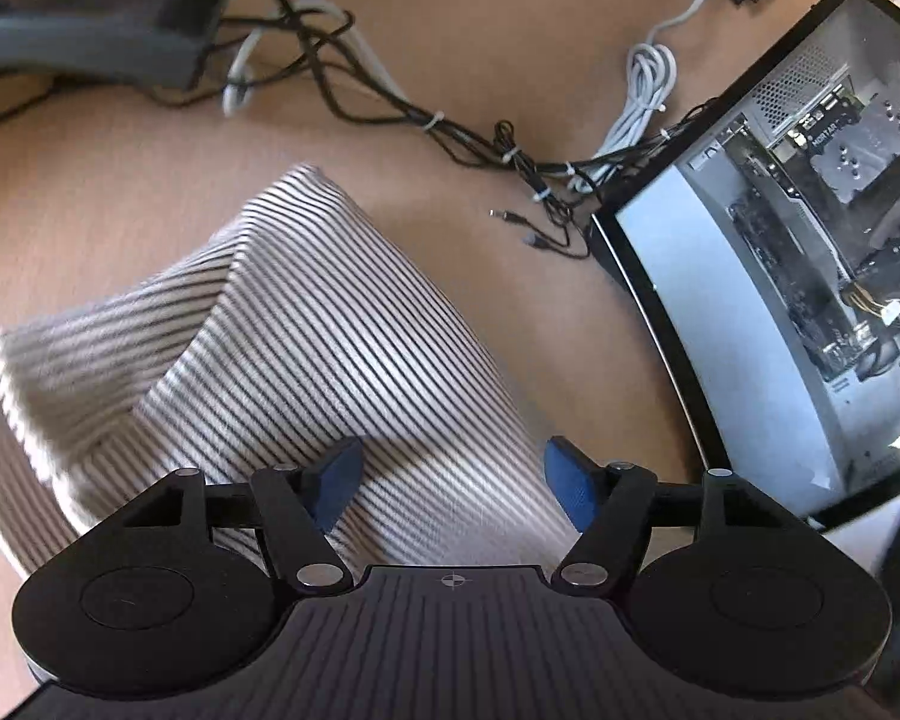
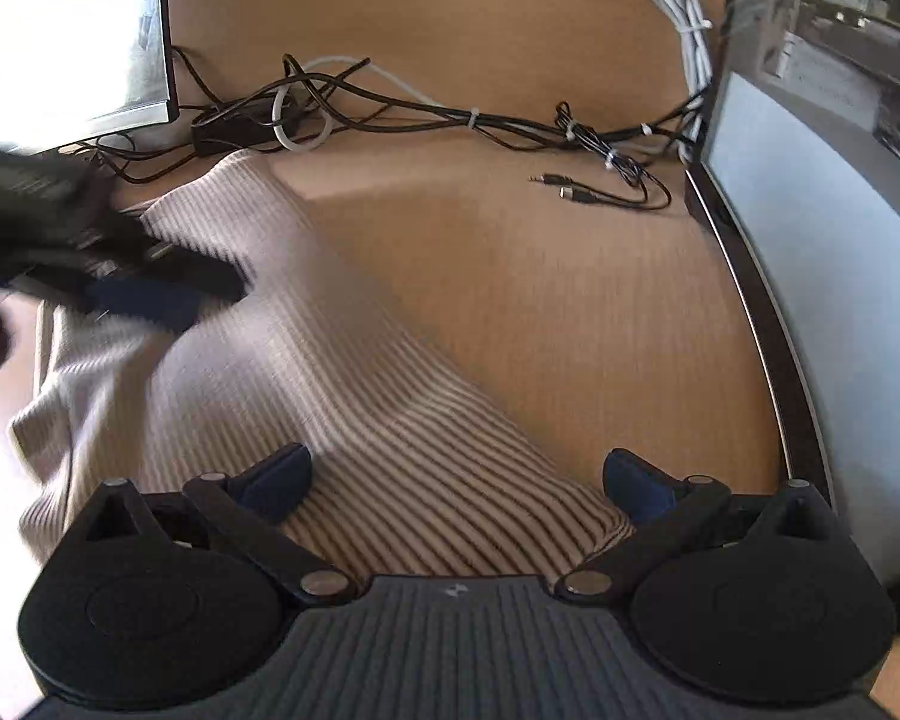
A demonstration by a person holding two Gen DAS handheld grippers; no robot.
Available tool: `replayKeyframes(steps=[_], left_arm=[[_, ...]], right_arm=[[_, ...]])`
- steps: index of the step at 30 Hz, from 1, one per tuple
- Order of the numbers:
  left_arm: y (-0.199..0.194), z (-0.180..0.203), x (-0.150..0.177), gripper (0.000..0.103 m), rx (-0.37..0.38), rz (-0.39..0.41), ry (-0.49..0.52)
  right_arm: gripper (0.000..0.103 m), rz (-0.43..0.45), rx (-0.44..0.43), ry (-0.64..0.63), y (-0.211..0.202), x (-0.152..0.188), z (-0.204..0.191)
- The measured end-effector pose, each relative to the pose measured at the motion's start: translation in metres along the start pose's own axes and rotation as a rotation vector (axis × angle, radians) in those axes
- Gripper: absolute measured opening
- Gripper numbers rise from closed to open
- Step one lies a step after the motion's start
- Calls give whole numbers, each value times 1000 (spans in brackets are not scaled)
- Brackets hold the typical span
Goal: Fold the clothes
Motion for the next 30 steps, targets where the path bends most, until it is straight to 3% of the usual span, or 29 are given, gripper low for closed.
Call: replayKeyframes(steps=[6,9,15,18,21,27,30], left_arm=[[3,21,-1,78,-74,15,140],[-13,25,5,79,-96,25,175],[-53,17,31,82,-57,42,97],[-59,17,51,81,-66,25,130],[-58,16,65,75,-125,-4,220],[-60,6,62,68,-195,12,266],[-74,3,61,70,-211,25,270]], right_arm=[[103,-8,-60,-67,-3,1,-43],[103,-4,-47,-94,-7,-1,-40],[103,6,-15,-146,-17,-3,-30],[103,11,2,-172,-21,-5,-25],[103,24,5,-178,-28,-4,-32],[103,49,9,-189,-40,-1,-46],[103,62,12,-194,-47,0,-53]])
Point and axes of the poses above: each gripper's, at about its wrist camera, not at the fingertips, and y roughly the way its jaws point, z to its right, x to its underside, the point moved 3 cm from there along y, roughly the way its jaws point, and after that the axes turned 3 degrees about -y, right-handed, at the moved point
